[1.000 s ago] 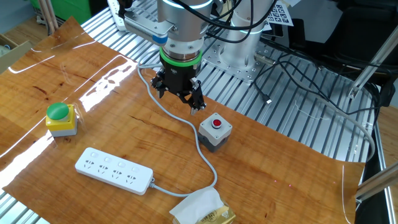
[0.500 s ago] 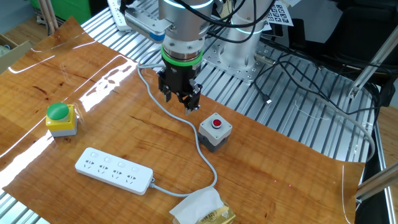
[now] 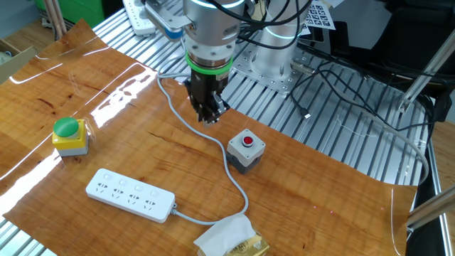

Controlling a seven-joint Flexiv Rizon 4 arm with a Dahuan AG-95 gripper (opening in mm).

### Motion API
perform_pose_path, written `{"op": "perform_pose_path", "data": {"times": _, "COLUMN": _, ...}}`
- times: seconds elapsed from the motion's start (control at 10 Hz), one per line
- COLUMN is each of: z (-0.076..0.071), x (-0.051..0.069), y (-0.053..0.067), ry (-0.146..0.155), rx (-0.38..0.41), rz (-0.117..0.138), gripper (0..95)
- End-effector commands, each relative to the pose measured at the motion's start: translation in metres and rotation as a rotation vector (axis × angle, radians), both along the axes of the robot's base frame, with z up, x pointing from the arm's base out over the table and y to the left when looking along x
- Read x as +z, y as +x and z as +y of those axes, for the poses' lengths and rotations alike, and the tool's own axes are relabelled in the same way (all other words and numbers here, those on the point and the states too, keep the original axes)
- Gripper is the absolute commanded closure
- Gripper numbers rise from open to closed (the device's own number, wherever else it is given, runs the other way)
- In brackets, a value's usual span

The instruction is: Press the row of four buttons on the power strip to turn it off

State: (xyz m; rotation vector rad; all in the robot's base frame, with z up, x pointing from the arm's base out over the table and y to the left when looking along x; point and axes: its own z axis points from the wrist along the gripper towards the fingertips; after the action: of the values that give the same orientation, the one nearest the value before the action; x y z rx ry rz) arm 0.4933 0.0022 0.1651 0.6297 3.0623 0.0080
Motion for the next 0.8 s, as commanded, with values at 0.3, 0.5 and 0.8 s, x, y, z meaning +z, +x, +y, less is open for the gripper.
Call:
{"op": "perform_pose_path", "data": {"times": 0.3, "z": 0.003, "x": -0.004, "y": 0.001, "ry": 0.029, "rx": -0.036, "rz": -0.02, "gripper": 95.0}}
{"op": "perform_pose_path", "data": {"times": 0.5, "z": 0.004, "x": -0.006, "y": 0.001, "ry": 0.032, "rx": -0.119, "rz": 0.025, "gripper": 95.0}}
{"op": "perform_pose_path", "data": {"times": 0.8, "z": 0.005, "x": -0.014, "y": 0.006, "ry": 0.022, "rx": -0.274, "rz": 0.072, "gripper": 95.0}}
